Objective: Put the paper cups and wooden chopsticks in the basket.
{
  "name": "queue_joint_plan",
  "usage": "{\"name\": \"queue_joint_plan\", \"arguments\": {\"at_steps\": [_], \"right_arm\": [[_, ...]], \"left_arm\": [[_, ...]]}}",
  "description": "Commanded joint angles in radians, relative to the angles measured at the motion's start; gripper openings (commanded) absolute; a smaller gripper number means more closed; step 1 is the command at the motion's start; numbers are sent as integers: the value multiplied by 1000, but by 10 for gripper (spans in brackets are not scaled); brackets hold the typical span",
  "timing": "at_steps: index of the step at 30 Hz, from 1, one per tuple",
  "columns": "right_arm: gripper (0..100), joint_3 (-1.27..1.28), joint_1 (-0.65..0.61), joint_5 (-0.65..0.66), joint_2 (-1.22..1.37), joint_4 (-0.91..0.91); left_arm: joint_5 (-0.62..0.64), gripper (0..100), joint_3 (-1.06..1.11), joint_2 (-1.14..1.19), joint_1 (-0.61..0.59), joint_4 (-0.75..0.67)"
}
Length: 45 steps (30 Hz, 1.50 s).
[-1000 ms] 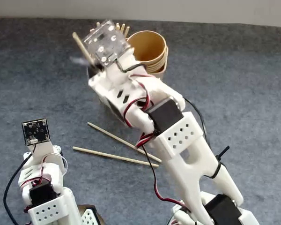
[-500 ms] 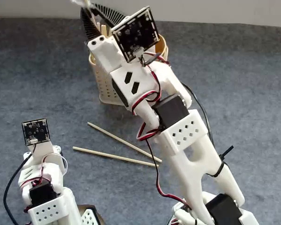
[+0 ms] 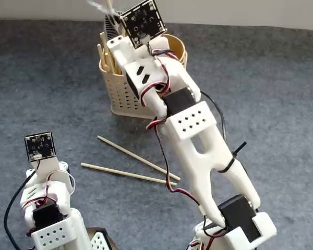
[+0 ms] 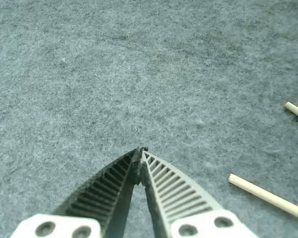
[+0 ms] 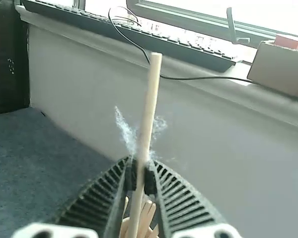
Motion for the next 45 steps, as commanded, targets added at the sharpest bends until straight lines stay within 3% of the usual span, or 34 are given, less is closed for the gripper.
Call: {"name": "queue_joint_plan", "arguments": {"at_steps": [1,5,10,20,33,45], "right_arm": [[6,-8,16,-9,-13,-25],[28,-8,10,-9,-21,-2],[165,-16,10,-11,-22,142],[165,-12,-15,-5,-225,357],[148,12,-182,-5,-292,765],[148,228,-285,-5,-42,754]], "left_arm": [[-5,21,21,-1,-10,0],[-5,21,21,-1,-10,0],[-5,21,21,-1,-10,0],[-5,21,21,-1,-10,0],[-5,21,21,-1,-10,0],[-5,21,21,-1,-10,2]]}}
